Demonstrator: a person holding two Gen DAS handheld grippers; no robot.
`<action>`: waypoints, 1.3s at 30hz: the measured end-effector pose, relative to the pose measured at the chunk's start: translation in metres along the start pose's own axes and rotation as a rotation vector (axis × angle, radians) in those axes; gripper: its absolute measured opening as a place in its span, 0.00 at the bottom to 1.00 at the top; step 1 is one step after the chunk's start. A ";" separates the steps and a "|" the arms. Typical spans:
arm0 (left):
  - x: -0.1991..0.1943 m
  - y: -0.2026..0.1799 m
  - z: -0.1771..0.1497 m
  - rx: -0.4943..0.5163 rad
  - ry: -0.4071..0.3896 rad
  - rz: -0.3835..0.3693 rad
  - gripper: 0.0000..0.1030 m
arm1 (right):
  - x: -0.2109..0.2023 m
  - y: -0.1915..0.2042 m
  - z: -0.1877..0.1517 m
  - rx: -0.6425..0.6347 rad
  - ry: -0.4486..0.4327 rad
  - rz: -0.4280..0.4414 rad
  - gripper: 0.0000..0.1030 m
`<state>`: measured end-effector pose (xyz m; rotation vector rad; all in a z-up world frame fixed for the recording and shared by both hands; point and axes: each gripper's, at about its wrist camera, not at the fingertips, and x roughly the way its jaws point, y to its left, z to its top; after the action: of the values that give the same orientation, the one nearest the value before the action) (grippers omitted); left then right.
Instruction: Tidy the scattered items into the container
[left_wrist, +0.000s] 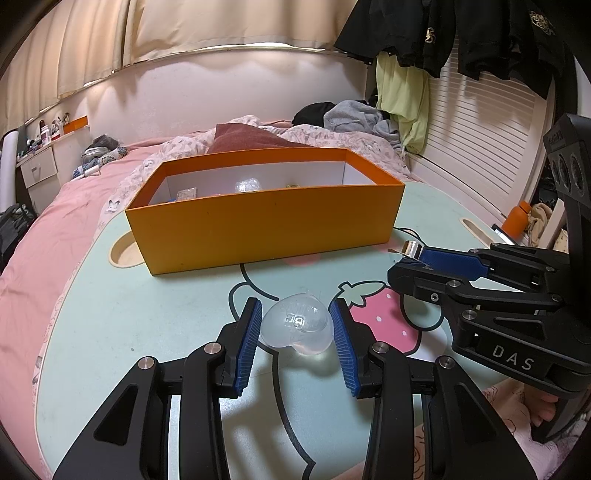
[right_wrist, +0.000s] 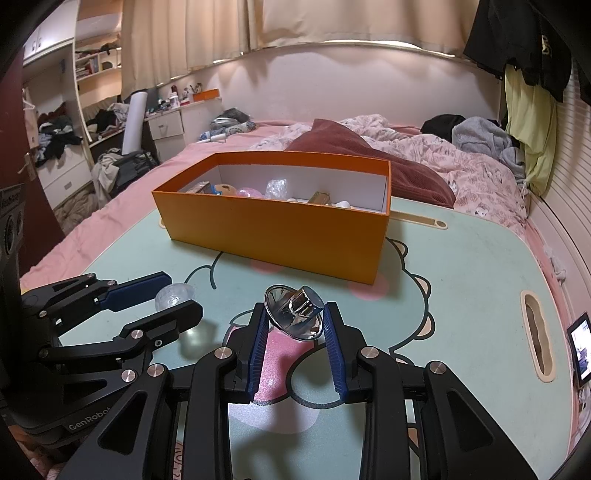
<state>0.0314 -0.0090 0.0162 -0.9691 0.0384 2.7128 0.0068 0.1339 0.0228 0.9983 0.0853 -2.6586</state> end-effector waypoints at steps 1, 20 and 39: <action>0.000 0.000 0.000 0.000 0.000 0.000 0.39 | 0.000 0.000 0.000 0.000 0.000 0.000 0.28; 0.002 -0.002 0.001 0.012 0.008 -0.003 0.39 | -0.001 0.001 -0.001 0.007 -0.004 0.003 0.28; 0.031 0.045 0.135 -0.057 0.013 0.018 0.39 | 0.007 -0.021 0.107 0.071 -0.051 -0.028 0.28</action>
<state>-0.0862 -0.0301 0.0992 -1.0066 -0.0280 2.7379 -0.0724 0.1350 0.0980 0.9563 -0.0058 -2.7285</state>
